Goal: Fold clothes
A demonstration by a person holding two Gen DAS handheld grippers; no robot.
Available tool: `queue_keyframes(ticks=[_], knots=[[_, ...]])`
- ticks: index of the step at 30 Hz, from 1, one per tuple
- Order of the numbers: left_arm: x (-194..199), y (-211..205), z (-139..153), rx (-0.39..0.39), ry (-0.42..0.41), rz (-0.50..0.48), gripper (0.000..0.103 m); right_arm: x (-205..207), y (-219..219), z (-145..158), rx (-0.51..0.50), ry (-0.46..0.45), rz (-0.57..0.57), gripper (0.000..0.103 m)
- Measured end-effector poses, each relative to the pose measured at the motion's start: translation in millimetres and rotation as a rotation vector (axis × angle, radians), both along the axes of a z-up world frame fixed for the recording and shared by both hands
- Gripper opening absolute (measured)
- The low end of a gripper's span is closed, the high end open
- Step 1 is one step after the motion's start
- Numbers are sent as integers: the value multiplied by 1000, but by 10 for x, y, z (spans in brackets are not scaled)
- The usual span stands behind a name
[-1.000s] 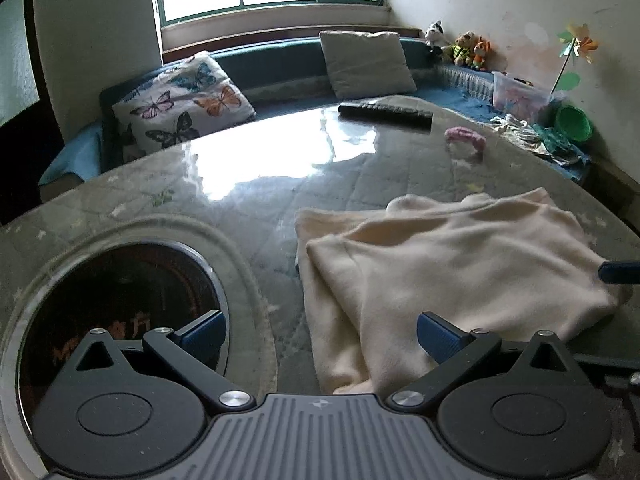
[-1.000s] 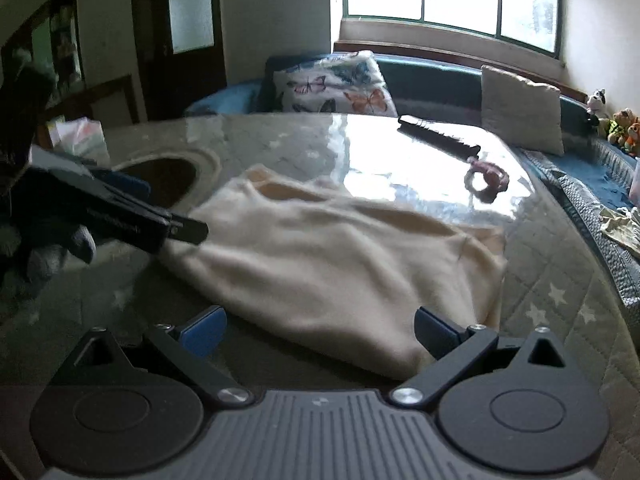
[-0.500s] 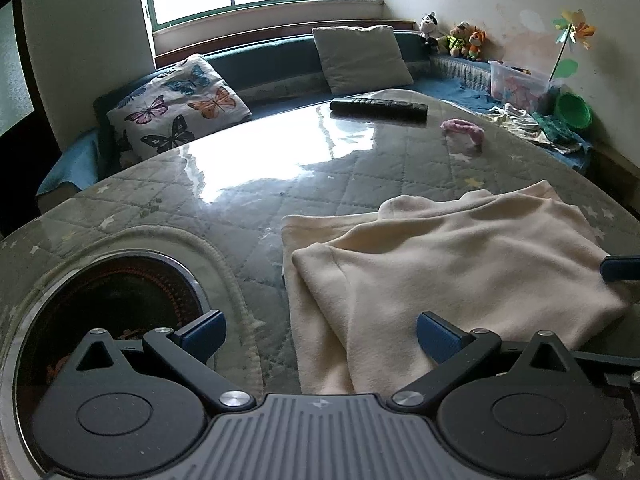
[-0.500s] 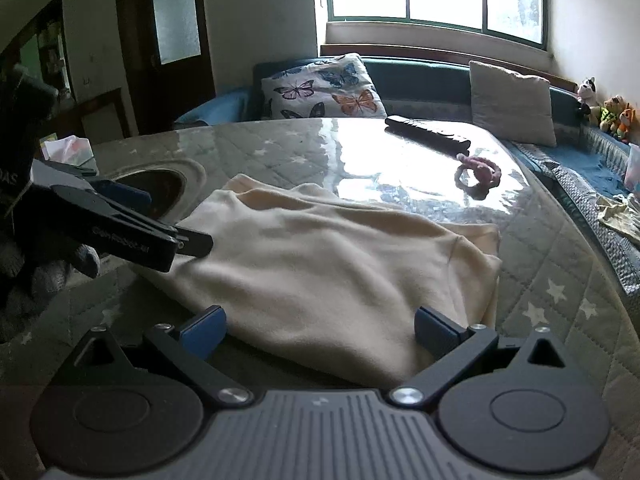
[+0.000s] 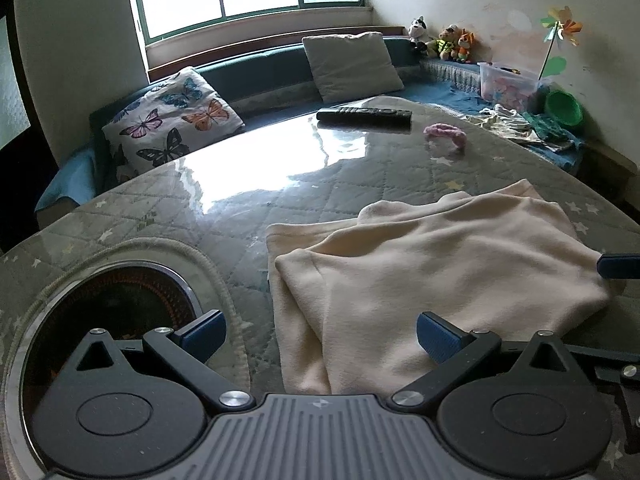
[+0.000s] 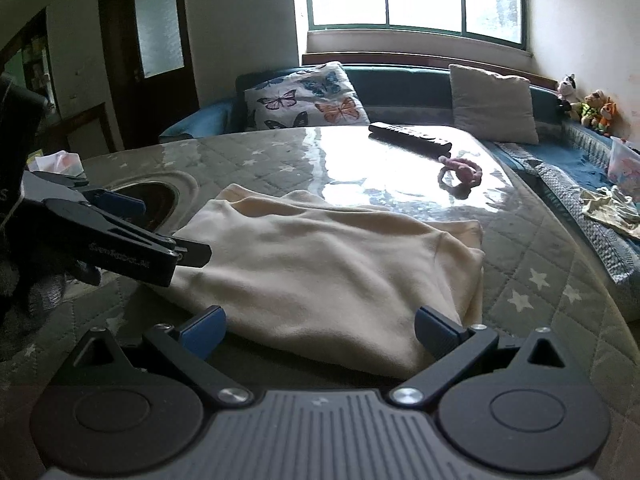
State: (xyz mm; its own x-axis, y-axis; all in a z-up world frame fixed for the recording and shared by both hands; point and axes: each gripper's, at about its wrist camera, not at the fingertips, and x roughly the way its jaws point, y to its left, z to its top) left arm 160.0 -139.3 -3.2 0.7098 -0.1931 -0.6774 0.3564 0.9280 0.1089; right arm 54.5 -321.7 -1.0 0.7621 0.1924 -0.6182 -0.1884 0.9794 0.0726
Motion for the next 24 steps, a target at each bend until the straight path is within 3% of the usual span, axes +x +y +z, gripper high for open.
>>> queue_keyframes(ticks=[24], knots=[[-259,5,78,2,-31,-12,103,-153,-61,-15,13,5,-71,102]])
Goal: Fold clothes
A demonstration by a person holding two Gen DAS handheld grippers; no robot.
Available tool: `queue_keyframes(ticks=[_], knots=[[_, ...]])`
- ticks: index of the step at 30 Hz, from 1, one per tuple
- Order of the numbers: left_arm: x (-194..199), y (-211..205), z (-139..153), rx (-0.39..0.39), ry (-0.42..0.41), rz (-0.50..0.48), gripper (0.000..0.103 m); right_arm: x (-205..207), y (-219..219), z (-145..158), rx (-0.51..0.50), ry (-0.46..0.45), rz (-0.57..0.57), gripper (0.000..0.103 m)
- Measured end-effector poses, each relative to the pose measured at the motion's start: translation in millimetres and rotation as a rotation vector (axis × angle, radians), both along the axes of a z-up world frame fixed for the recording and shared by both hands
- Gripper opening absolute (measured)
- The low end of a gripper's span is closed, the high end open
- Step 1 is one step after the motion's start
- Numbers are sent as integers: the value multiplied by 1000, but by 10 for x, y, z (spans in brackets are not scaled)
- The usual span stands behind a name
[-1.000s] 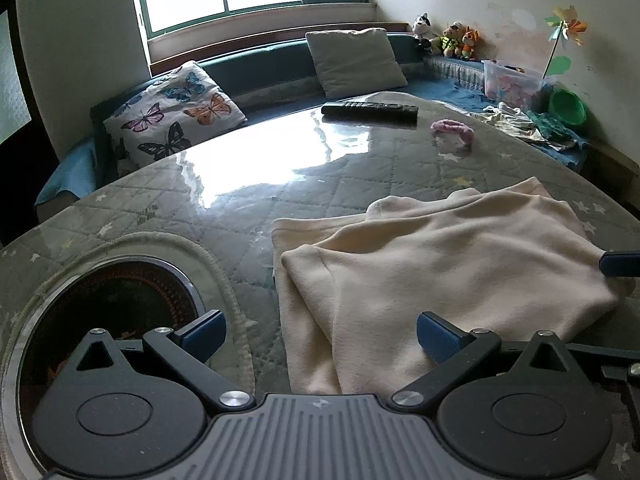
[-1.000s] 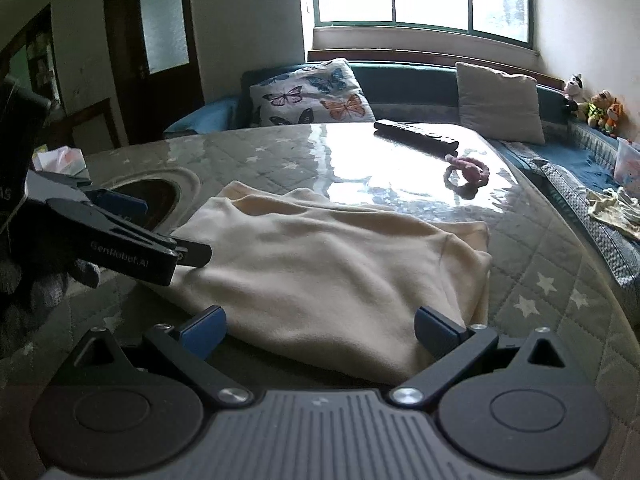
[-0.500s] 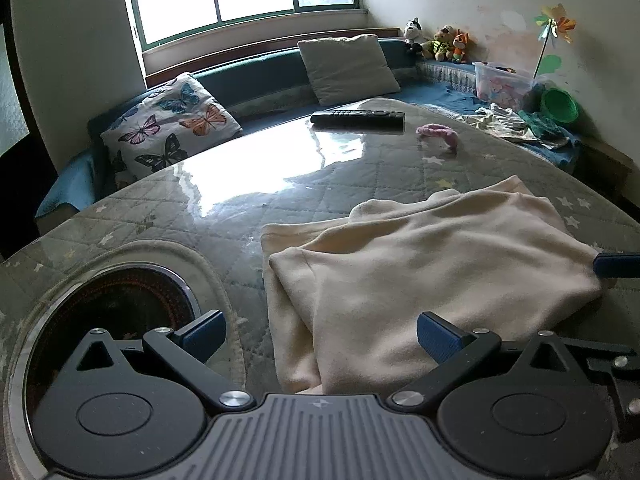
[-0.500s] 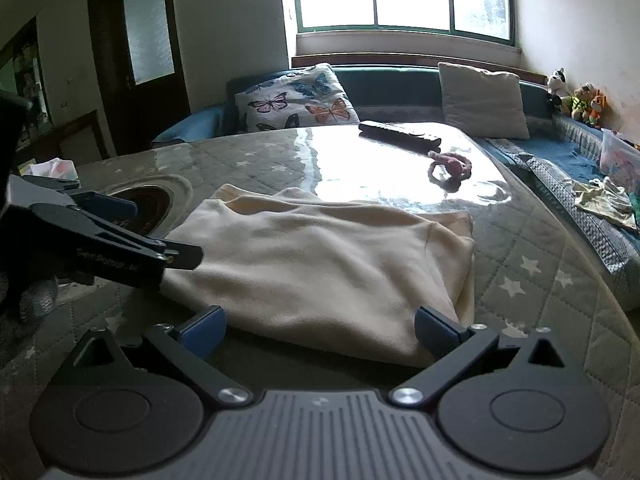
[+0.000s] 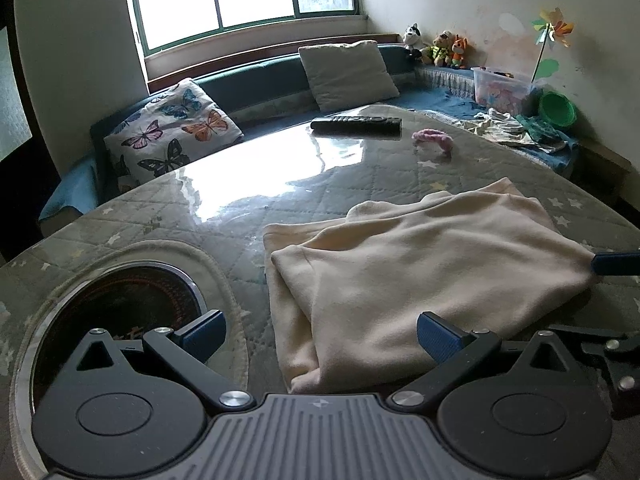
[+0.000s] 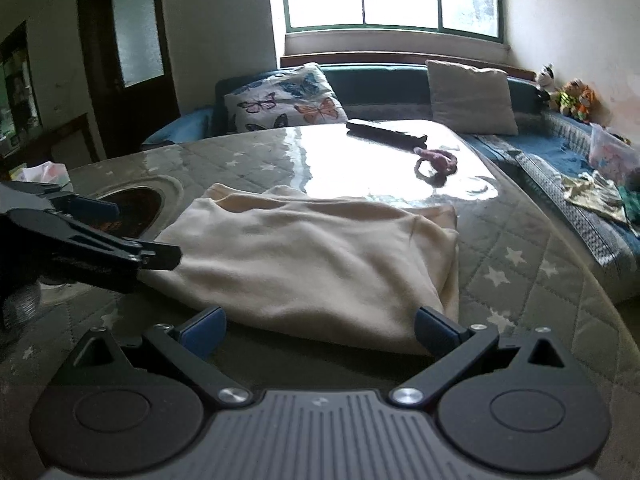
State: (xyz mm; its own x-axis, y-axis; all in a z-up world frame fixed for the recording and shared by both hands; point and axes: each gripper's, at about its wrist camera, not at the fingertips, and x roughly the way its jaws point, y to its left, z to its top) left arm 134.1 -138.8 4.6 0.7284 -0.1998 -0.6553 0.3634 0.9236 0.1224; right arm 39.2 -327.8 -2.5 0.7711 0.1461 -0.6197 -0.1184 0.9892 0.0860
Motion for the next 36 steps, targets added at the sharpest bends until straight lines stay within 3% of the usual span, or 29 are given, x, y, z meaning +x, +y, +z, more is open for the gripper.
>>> queue_keyframes(ticks=[18,36], knots=[[-327,68,-13,-13,-13,-11,103,-160,67,-19,-2,0,-117,102],[-621,192,-27,-18,-30,-15,103,-383,218,11,5,-3,-139,102]])
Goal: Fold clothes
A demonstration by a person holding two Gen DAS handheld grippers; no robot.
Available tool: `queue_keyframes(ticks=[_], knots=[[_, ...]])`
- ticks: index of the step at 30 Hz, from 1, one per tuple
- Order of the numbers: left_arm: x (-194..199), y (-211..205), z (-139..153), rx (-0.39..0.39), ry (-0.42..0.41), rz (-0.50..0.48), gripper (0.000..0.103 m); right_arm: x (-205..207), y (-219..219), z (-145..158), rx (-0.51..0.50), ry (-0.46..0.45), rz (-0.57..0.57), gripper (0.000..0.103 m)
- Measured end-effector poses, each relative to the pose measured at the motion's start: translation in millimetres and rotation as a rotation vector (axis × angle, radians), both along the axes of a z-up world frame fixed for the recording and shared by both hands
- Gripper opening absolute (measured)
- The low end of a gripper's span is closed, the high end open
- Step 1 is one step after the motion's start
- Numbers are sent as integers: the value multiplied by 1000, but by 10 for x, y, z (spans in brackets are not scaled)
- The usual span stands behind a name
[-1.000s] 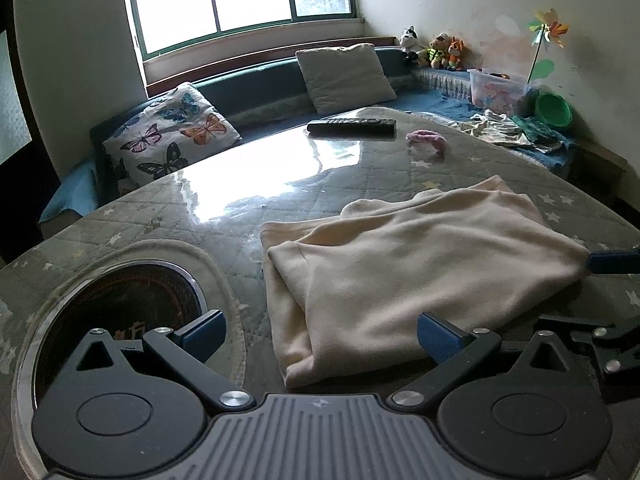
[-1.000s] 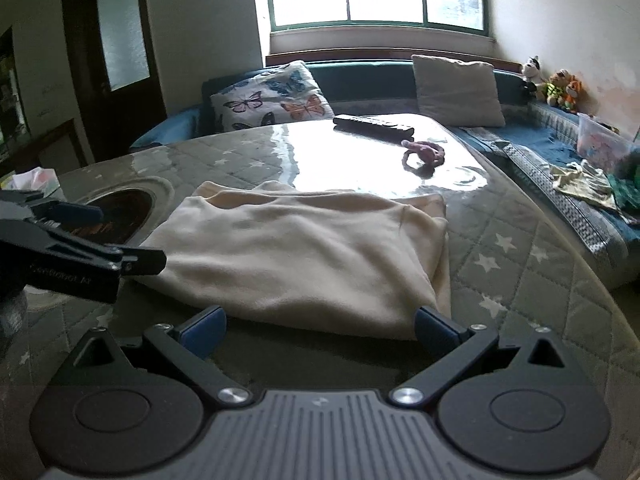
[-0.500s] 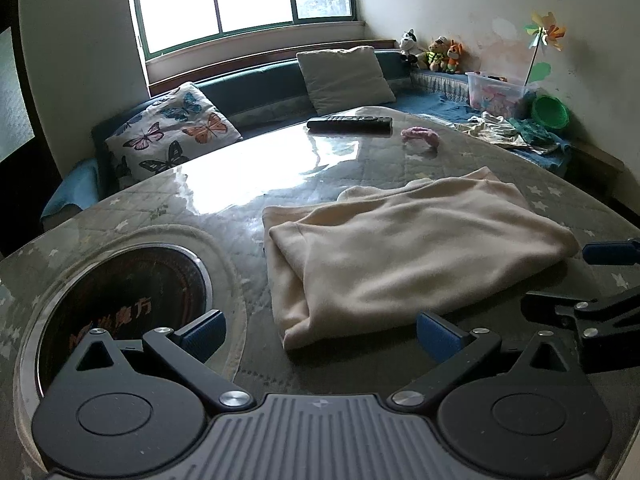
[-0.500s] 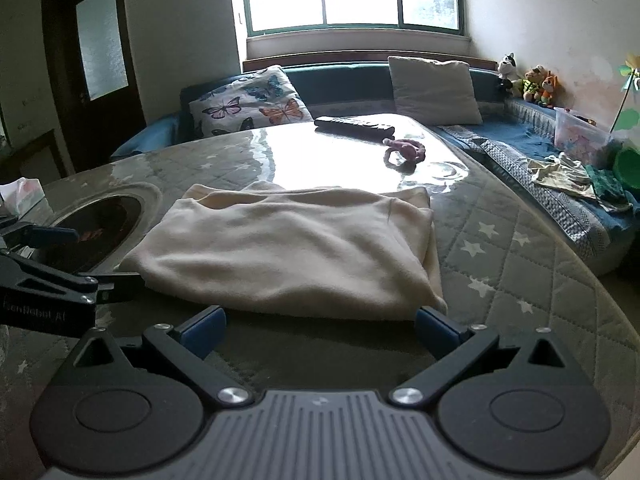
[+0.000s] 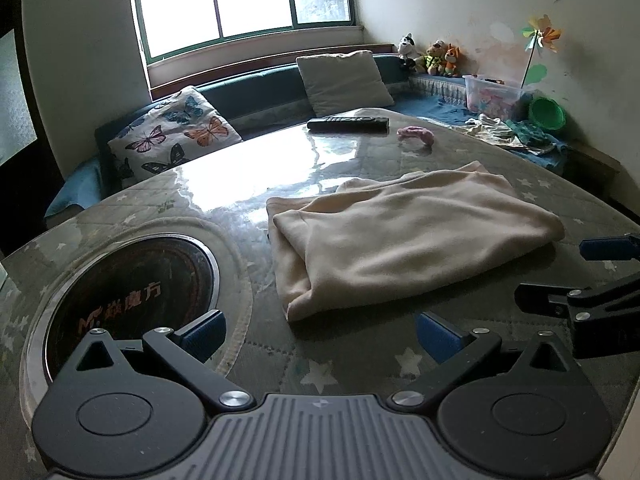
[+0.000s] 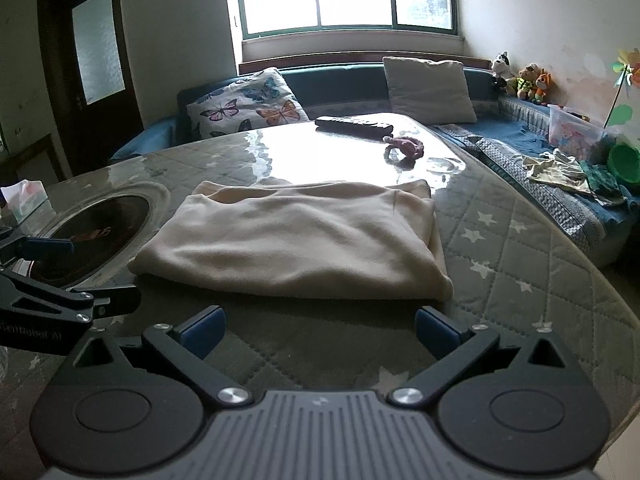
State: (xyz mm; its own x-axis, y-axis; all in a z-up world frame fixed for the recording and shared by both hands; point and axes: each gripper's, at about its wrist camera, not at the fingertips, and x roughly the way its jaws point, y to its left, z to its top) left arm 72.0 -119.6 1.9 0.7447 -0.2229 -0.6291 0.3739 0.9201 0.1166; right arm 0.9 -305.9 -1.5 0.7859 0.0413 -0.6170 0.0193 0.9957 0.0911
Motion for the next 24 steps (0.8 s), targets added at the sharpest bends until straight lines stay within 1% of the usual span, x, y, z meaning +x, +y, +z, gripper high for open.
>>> queue_keyframes(ticks=[24], knots=[[-290,109,0,-20,-22,-2,103,-211,116,9,-12,-16,-6,103]])
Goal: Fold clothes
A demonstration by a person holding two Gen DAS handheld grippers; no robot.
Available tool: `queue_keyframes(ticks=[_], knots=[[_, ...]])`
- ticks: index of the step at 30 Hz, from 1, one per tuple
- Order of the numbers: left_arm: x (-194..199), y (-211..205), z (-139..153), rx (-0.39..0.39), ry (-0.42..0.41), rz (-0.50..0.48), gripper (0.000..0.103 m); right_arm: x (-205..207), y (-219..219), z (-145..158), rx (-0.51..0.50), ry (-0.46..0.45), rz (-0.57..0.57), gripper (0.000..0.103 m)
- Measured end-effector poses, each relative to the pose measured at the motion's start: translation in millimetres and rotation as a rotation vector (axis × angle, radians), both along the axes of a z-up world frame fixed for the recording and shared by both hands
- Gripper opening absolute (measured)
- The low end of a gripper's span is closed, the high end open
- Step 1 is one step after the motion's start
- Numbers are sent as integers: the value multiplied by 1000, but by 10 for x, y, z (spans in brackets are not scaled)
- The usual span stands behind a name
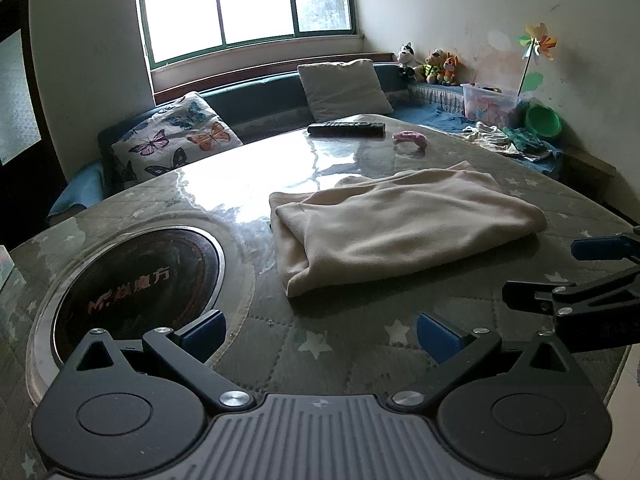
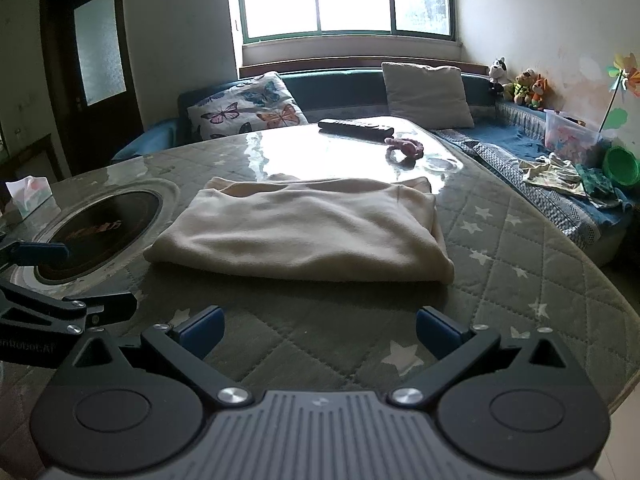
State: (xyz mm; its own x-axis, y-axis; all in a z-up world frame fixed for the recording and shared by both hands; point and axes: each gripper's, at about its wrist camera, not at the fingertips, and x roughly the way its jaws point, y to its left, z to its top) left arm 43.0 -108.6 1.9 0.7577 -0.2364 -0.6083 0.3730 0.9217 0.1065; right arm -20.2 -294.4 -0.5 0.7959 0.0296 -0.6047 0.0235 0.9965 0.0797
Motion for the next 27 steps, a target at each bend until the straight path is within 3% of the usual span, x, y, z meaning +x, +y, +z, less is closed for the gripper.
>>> queue_keyframes(ticks=[27], knots=[[-96,5,-6,8,-2,-9,103,-70,39,20,-2,-7,14,103]])
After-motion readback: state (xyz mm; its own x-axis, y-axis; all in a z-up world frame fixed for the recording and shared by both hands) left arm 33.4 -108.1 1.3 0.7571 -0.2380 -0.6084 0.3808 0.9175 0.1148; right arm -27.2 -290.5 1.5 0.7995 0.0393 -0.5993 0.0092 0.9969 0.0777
